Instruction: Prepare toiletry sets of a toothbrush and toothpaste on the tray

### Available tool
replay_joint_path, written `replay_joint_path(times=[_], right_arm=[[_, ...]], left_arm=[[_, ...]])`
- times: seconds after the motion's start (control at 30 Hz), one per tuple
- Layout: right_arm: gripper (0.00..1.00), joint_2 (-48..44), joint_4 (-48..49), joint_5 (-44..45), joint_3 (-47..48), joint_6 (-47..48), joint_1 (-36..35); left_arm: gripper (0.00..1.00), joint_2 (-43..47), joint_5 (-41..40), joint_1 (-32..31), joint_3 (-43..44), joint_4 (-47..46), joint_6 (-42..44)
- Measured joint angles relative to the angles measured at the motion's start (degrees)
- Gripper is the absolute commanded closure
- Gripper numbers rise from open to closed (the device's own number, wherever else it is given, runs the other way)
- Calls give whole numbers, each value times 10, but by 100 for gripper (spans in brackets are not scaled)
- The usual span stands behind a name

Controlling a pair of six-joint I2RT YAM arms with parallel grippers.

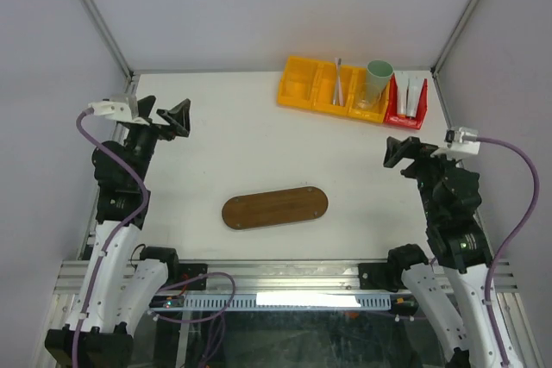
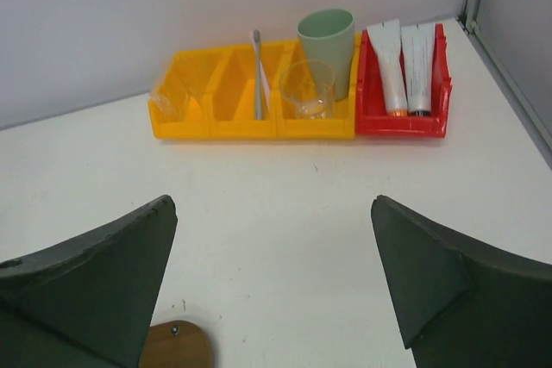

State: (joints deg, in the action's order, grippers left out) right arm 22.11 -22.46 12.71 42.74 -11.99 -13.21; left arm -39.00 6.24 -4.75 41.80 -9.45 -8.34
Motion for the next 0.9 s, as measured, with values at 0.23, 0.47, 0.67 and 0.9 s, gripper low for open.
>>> replay_joint_path(times=[0.23, 0.47, 0.67, 0.9], right_arm=[[0, 104, -66, 74, 66, -17, -38], [0, 190, -114, 130, 110, -36, -57], [0, 234, -132, 143, 114, -52, -64], [0, 246, -132, 79, 113, -65, -66]], left_arm=[[1, -65, -18, 11, 57, 40, -18], [1, -95, -33, 16, 91, 67, -42], [1, -103, -42, 19, 102, 80, -56], [1, -107, -47, 19, 109, 83, -68]])
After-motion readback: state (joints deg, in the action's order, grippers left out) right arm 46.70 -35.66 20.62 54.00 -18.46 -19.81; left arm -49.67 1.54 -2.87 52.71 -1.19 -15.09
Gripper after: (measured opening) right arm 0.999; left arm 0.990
